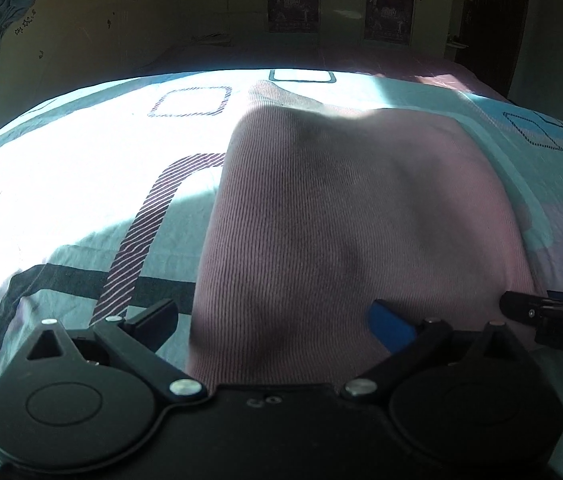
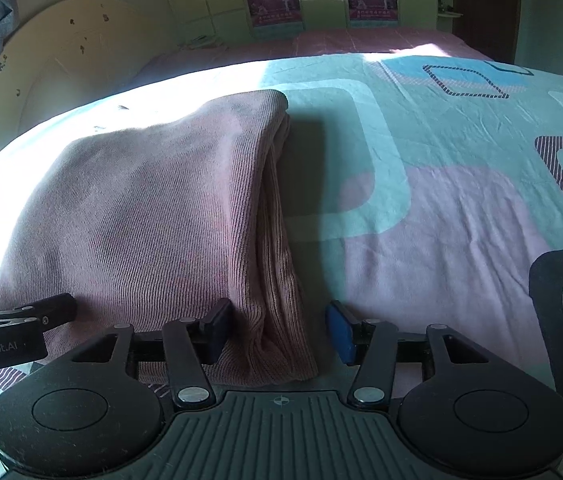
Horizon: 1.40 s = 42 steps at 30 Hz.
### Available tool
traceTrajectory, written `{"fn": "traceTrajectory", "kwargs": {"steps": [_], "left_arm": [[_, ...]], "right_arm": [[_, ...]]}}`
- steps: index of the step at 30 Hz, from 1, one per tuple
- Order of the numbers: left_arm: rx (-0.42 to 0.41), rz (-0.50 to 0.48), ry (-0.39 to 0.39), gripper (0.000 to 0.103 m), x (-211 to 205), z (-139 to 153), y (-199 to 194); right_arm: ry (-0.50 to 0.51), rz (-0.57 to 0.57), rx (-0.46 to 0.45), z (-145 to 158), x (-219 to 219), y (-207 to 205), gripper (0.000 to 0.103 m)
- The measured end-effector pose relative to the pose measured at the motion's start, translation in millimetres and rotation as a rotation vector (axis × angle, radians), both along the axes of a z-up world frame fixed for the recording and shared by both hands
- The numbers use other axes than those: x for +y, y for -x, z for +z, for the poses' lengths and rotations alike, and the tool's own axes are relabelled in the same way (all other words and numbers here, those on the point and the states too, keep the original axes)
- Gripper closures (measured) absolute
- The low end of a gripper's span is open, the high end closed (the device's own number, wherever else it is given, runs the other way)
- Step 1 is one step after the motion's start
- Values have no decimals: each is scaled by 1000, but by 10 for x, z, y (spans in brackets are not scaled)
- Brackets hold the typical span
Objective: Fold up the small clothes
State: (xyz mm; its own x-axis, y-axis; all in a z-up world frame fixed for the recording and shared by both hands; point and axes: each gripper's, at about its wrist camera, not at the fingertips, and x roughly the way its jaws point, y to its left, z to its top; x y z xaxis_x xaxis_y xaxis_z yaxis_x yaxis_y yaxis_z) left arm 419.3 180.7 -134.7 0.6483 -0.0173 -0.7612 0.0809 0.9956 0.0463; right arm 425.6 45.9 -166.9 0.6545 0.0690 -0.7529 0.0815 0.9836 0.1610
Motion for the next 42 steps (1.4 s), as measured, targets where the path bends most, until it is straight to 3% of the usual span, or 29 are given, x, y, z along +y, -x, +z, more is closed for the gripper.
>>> {"fn": "traceTrajectory", "kwargs": {"steps": [5, 9, 11, 12, 17, 19, 21, 27, 30, 33, 42], "left_arm": [[-29, 48, -15, 9, 64, 128, 77], [-23, 52, -12, 14, 108, 362, 210], [-57, 49, -37, 13, 111, 557, 362], [-68, 48, -44, 12, 113, 670, 449], [-111, 42, -35, 9, 154, 1139, 959], [-141, 39, -58, 4, 145, 1297, 1231], [-155, 39, -73, 3, 135, 1407, 1483], [-129, 60, -14, 2, 92, 1651, 2232], [-141, 66, -2, 0, 82, 1754, 2592], [-141, 82, 11, 0, 106, 1822, 2824], [-170, 97, 30, 0, 152, 1978, 3304]], "right_arm": [[14, -4, 8, 1, 20, -21, 47], [5, -2, -12, 226, 12, 171, 46], [-2, 20, -41, 377, 21, 366, 34], [-6, 28, -58, 479, 28, 500, 19], [5, 75, -114, 986, 75, 1109, 12], [13, 67, -134, 1166, 68, 1347, 0], [32, 71, -166, 1339, 84, 1645, 0], [14, 65, -189, 1689, 55, 2426, 0], [53, 30, -241, 1823, 62, 2783, 0], [105, 13, -279, 1888, 91, 3066, 0], [120, 13, -315, 1955, 100, 3583, 0]]}}
